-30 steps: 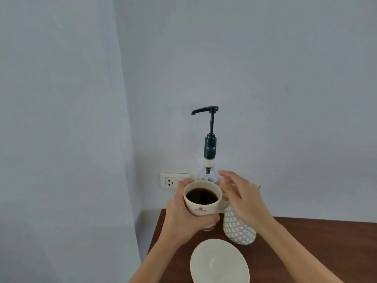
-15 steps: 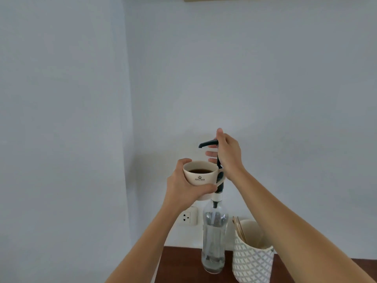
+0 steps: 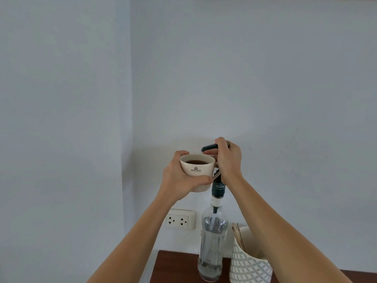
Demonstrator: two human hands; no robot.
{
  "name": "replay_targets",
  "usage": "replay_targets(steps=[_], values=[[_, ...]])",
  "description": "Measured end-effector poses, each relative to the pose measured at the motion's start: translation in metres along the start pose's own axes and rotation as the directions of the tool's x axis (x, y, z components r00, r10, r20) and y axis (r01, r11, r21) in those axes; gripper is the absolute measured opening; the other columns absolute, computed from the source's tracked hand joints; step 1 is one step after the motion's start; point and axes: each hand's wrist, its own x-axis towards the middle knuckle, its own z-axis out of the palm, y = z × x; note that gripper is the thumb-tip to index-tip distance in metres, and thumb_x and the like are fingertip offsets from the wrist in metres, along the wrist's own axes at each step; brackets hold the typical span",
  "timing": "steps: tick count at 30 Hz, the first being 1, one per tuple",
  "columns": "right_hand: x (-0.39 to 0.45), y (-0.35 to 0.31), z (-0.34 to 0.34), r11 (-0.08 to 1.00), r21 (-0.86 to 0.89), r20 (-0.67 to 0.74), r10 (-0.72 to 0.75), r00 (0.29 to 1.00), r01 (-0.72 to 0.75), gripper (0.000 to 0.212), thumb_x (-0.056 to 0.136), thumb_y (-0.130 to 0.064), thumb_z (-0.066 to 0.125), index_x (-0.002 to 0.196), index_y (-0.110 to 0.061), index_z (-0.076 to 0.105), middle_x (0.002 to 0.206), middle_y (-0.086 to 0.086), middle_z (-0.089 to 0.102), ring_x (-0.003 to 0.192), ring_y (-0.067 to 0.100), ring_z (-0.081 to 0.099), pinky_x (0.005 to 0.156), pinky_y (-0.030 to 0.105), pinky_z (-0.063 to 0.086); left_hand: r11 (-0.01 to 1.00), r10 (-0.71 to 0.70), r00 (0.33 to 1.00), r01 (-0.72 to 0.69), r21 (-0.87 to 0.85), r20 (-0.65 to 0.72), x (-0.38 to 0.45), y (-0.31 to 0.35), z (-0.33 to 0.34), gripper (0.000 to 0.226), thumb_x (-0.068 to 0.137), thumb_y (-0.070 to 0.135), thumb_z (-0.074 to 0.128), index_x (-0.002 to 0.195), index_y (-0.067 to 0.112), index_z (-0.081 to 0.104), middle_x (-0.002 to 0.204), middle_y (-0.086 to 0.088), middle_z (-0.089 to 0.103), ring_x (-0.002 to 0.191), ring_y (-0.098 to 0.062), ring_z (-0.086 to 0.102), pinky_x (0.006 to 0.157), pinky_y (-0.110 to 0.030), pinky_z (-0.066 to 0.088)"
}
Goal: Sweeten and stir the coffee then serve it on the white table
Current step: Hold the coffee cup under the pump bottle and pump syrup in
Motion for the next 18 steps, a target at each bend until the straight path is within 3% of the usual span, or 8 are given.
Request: replay_targets(steps=[7,18], values=[[0.0036,0.0036,0.0026,0.999,-0.022,-0.036,-0.024,0.999,0.023,0.031,0.082,-0.021,0.049,0.053,-0.012,0.057,0.063,0.011,0.077,0.070,0.040,0.072,0.073,0.050,0.057,1.000,-0.009,1.000,0.009,0.000,0.015,0.0025,0.0014,-0.0010,0.081,0.052,0.027,0.096,0.119,0.027,0.051,0.101,0.011,0.066,0.090,-0.005,0.064,0.065,-0.022,0.052],[0.0039,0.0039,0.0043,0.998,-0.054,-0.069,-0.030,0.997,0.026,0.035,0.082,-0.020,0.048,0.049,-0.012,0.056,0.059,0.008,0.076,0.060,0.028,0.068,0.070,0.048,0.058,1.000,-0.029,0.999,0.029,-0.010,0.020,0.0032,0.0018,-0.0005,0.081,0.051,0.026,0.097,0.118,0.028,0.051,0.101,0.011,0.065,0.090,-0.007,0.064,0.066,-0.026,0.055]])
